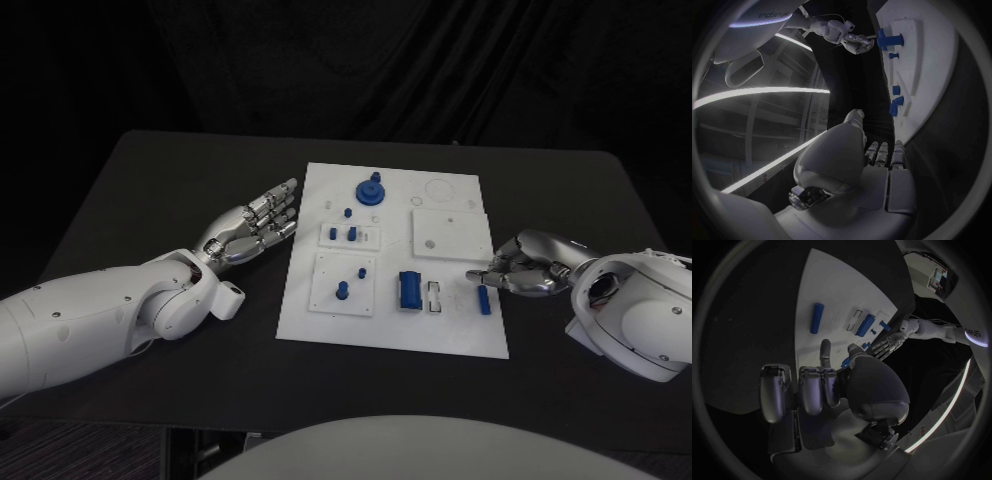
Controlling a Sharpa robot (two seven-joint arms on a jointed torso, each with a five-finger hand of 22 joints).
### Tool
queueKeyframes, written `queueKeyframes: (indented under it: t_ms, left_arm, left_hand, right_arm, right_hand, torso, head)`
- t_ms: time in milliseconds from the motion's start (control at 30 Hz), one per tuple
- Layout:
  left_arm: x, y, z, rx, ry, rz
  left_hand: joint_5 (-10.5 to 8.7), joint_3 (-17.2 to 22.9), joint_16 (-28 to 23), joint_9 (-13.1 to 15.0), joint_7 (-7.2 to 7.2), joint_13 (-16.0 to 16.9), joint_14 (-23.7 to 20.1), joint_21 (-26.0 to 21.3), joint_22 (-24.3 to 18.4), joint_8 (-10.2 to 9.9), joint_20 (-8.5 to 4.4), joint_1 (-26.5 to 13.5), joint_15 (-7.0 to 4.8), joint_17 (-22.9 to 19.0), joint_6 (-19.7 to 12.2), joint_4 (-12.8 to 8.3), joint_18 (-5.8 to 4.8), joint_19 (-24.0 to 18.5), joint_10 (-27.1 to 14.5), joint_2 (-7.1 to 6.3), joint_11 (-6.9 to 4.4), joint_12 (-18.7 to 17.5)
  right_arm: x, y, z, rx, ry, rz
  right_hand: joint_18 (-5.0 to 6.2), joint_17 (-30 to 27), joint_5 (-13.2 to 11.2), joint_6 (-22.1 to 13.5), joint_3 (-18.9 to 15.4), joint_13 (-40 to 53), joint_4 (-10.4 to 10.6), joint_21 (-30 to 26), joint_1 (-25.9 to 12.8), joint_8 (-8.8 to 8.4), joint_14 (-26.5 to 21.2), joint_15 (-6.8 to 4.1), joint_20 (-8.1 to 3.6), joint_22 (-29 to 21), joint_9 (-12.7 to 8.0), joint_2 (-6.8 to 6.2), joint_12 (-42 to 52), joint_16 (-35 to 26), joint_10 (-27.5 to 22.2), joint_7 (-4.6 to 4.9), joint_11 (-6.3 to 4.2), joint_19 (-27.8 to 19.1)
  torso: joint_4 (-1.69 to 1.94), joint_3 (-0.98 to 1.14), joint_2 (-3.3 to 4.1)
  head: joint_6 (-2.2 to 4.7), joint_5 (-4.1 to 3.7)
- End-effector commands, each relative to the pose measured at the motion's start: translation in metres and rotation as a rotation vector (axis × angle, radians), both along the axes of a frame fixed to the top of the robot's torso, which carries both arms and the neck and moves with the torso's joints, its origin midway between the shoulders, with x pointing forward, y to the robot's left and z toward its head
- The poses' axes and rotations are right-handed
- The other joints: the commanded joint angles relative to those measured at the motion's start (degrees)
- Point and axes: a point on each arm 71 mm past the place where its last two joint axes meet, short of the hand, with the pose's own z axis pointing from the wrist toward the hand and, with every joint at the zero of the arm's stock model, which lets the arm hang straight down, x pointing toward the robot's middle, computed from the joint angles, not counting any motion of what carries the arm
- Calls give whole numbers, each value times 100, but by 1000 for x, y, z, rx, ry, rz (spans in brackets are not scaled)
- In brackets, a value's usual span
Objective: Assemble the parts on the task board
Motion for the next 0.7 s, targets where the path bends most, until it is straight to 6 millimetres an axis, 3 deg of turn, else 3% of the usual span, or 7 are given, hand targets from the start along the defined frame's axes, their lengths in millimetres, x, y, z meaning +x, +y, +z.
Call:
queueKeyframes:
  t_ms: [33,300,433,700]
  left_arm:
    - [-3,-1,8,-70,-98,-21]
    - [-2,-2,8,-72,-97,-23]
    - [-2,-2,8,-73,-96,-25]
    - [-2,-2,8,-72,-95,-25]
  left_hand:
    - [29,23,-39,5,41,-3,-13,-1,8,16,32,38,39,-9,-14,-13,-84,2,-7,0,49,-19]
    - [34,28,-39,6,50,-2,-13,-1,7,17,35,38,42,-9,-7,-17,-84,2,-5,0,55,-19]
    - [36,29,-39,6,53,-3,-13,-1,7,17,37,38,45,-9,-8,-19,-84,2,-7,0,57,-19]
    - [38,33,-39,6,57,-3,-13,-1,7,17,40,38,49,-9,-5,-22,-85,2,-10,1,67,-20]
  right_arm:
    - [-1,-4,-1,-103,-26,-23]
    - [0,-5,-5,-153,-33,-25]
    - [0,-6,-10,-177,-17,-25]
    - [0,-6,-19,-203,16,-19]
  right_hand:
    - [45,1173,4,-23,-20,1506,-8,7,52,39,530,-14,-15,1392,6,-5,15,9,606,-1,-7,426]
    - [49,1155,4,22,-60,1506,-53,-7,152,105,526,-21,-20,1386,63,-14,15,3,606,-16,-16,418]
    - [48,1156,5,32,-86,1506,-91,-6,223,153,526,-29,-27,1387,114,-13,15,3,606,-27,-25,419]
    - [52,1133,5,36,-95,1506,-100,-17,242,169,522,-31,-29,1383,132,-11,15,-5,606,-31,-28,413]
  torso:
    - [0,-3,1]
    - [26,-3,0]
    - [8,10,0]
    - [9,0,0]
  head:
    - [-1,6]
    - [-1,-40]
    - [-1,-26]
    - [-1,-24]
